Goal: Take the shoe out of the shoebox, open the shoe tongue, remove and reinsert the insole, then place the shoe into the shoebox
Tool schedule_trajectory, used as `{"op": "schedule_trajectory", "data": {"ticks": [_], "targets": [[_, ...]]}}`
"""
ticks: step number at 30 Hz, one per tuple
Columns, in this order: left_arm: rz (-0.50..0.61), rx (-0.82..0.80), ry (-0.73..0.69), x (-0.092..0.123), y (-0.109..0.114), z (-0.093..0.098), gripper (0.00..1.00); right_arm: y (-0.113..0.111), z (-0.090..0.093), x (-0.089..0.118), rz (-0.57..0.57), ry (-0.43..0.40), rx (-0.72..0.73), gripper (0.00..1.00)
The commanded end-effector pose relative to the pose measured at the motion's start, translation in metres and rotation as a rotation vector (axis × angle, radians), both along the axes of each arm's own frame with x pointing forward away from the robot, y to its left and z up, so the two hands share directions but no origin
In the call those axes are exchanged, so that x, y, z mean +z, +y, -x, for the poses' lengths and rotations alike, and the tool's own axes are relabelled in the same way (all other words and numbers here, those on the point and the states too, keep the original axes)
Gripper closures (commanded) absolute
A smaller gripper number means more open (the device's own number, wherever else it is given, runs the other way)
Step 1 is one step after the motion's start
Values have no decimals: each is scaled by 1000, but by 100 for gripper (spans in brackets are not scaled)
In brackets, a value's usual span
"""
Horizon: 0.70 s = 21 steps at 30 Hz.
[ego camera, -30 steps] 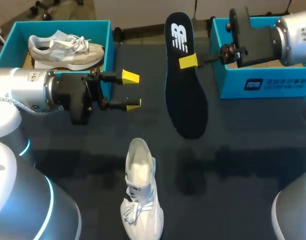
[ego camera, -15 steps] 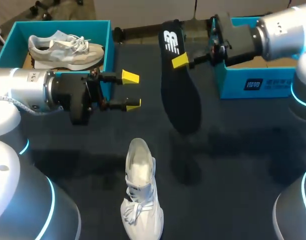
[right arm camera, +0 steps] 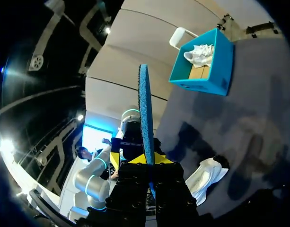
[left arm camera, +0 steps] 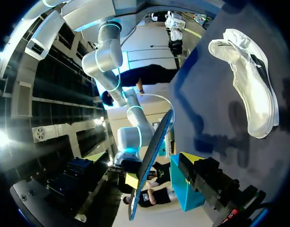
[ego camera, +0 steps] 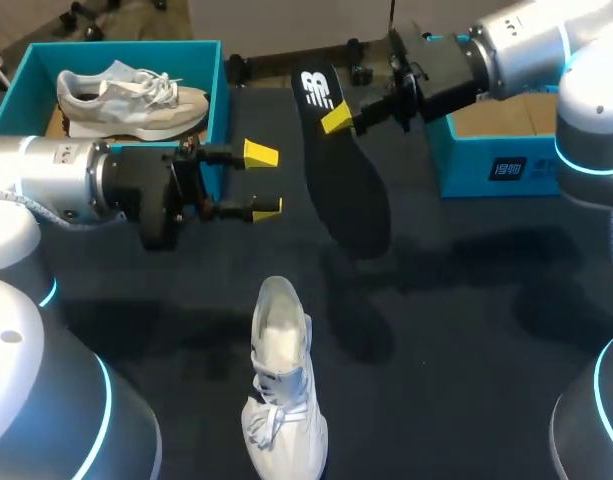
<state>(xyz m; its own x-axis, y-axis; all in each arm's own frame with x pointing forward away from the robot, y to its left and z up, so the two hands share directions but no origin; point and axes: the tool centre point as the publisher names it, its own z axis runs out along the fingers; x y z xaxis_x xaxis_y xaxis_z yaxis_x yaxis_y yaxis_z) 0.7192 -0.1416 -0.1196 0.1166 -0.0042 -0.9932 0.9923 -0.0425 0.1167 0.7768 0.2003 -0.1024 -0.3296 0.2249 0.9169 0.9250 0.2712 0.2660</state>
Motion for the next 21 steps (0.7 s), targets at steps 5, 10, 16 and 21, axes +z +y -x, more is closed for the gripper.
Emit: {"op": "schedule_trajectory", "data": {"ticks": [5, 10, 16, 21], "targets": [[10, -1, -3, -1, -3, -2, 0, 6, -1, -3, -1, 23, 15, 100], [12, -9, -39, -1, -11, -10, 0, 16, -3, -16, -17, 105, -22, 100], [28, 13, -55, -5, -15, -21, 0, 23, -3, -21, -22, 161, -52, 100], [87, 33, -41, -13, -17, -31, 0, 25, -3, -23, -37, 178, -95, 100]]}}
